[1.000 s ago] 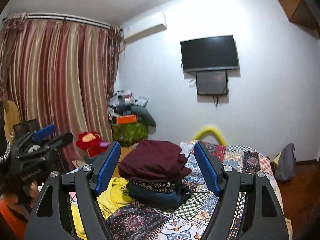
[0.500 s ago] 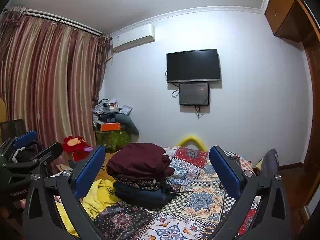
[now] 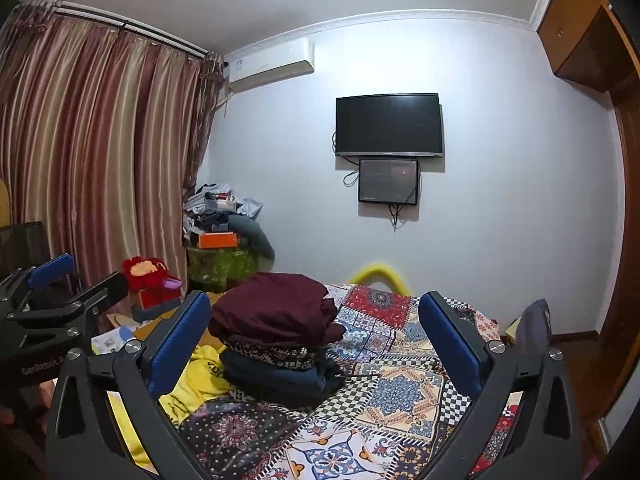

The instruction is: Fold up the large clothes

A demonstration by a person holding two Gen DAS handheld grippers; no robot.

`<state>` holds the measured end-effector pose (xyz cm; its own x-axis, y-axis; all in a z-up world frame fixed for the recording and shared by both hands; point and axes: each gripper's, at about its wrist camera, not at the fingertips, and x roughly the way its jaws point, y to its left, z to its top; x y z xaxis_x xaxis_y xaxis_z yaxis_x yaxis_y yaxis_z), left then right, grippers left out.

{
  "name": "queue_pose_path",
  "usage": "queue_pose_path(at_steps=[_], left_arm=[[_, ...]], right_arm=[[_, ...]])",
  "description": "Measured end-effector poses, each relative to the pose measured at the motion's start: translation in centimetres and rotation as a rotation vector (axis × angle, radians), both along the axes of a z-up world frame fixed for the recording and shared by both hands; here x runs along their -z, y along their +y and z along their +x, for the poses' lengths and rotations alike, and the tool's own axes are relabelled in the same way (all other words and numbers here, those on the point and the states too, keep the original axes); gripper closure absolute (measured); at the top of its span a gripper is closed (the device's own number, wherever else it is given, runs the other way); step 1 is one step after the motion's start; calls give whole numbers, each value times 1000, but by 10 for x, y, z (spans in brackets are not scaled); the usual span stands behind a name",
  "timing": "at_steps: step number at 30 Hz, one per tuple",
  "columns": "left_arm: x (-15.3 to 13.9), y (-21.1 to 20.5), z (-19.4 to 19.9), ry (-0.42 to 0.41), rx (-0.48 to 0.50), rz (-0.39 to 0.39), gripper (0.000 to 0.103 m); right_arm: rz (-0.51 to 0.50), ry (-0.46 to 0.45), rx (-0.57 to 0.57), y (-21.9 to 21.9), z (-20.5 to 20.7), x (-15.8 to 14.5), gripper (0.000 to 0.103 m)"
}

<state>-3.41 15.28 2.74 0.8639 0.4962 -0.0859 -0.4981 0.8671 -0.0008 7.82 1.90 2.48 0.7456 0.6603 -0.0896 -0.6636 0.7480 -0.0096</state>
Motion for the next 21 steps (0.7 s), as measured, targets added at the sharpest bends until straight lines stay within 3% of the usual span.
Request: queue_pose_path(at_steps=[21], left_arm=[[7, 9, 6, 23, -9, -31, 2]], right_arm=[[-14, 48, -8, -5, 5, 0, 0]])
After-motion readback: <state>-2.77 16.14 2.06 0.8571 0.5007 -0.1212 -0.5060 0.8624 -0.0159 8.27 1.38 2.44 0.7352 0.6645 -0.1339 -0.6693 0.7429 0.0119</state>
